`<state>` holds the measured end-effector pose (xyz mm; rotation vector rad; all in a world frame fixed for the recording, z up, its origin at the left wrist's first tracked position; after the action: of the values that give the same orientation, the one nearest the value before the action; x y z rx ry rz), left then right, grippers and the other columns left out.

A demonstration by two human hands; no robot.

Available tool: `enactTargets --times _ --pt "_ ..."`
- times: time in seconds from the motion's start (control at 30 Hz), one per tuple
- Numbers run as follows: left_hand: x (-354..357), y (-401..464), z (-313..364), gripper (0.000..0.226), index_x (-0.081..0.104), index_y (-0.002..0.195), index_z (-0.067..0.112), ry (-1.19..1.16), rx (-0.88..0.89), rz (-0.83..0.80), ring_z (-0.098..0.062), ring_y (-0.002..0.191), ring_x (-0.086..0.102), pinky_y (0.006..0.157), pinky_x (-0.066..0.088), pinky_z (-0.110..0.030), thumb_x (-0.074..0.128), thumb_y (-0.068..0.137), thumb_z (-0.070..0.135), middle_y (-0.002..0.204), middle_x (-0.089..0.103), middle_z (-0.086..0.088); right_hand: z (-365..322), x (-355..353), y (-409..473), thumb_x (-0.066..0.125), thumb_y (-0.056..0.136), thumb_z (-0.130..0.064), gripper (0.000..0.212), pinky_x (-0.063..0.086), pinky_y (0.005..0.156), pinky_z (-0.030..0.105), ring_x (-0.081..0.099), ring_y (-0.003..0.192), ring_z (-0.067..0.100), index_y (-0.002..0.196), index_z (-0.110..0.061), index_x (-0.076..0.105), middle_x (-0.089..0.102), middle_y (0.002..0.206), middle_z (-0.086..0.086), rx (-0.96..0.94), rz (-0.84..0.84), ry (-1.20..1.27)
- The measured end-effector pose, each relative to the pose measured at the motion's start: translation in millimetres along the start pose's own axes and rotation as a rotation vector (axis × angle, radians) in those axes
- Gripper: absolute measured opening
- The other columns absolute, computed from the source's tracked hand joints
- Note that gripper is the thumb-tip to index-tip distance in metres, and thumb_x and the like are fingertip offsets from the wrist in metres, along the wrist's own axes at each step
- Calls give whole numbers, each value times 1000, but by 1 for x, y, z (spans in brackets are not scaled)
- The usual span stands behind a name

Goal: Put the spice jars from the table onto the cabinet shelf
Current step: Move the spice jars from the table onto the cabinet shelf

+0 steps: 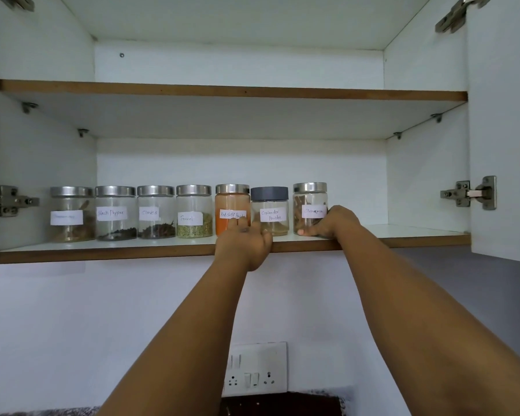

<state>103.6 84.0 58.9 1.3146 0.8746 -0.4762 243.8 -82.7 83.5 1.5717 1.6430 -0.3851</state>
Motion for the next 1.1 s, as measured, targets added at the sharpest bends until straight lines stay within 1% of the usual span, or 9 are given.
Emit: enactTargets --times 0.17,0.37,0.53,0.67,0.77,0.87,0.93,1.03,1.1 --pt "0 0 1 51 34 144 14 27 10 4 -30 125 39 93 43 -41 20 101 37 139 44 -15 -1 1 -1 83 60 -60 88 46 87 33 59 114 27 125 -11 53 61 123 7 -18 27 -41" --pt "-1 0 2 48 38 140 12 52 22 8 -30 124 40 93 44 -40 20 102 36 136 45 -16 -2 1 -2 84 60 -58 86 46 88 34 58 115 28 124 -9 53 61 122 8 -17 64 -46" --pt "1 0 1 49 37 142 13 39 30 -8 -31 128 37 96 42 -42 19 102 36 139 44 -16 -3 0 -5 84 59 -60 85 45 81 32 59 112 27 121 -10 55 62 119 8 -24 64 -60" --pt "-3 -2 2 47 42 137 13 20 24 11 -31 124 40 93 43 -41 20 102 35 135 47 -16 -4 1 -7 84 60 -59 86 47 84 34 59 112 27 122 -9 53 61 120 8 -43 69 -71" --pt "-5 -4 4 45 43 136 14 15 21 24 -30 123 41 92 44 -40 21 102 35 134 47 -16 -5 -1 -10 86 60 -53 100 46 91 37 53 121 30 133 -5 38 55 130 13 -57 98 -35" --pt "-5 -4 3 44 45 134 14 2 19 27 -30 122 41 90 45 -40 22 102 35 133 48 -15 -4 -3 -18 88 57 -53 132 44 100 41 48 129 33 151 -4 9 49 140 16 -65 135 24" --pt "-4 -3 3 43 45 133 15 -8 16 27 -30 122 41 90 45 -42 22 102 35 132 48 -15 -4 -3 -23 86 57 -57 143 44 101 42 47 130 33 154 -9 -7 47 143 15 -73 145 23" --pt "-3 -3 3 44 46 133 14 -36 12 50 -29 121 42 89 45 -42 22 102 35 132 49 -15 -2 8 -29 75 68 -64 139 38 107 43 44 134 33 150 -14 -26 38 152 14 -84 8 3" --pt "-3 -2 2 46 48 131 13 -55 9 65 -29 120 43 88 45 -41 21 102 35 130 50 -15 0 10 -36 56 77 -74 126 35 109 45 43 134 34 148 -14 -29 38 152 15 -98 -16 -76"
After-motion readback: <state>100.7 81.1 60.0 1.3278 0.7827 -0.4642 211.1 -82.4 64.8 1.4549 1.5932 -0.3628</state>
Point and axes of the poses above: each hand's wrist, its own y-axis towards the middle knuckle, its own x-axis out of the palm, z = x × y, the point moved 6 cm from there along y, towards the middle knuckle
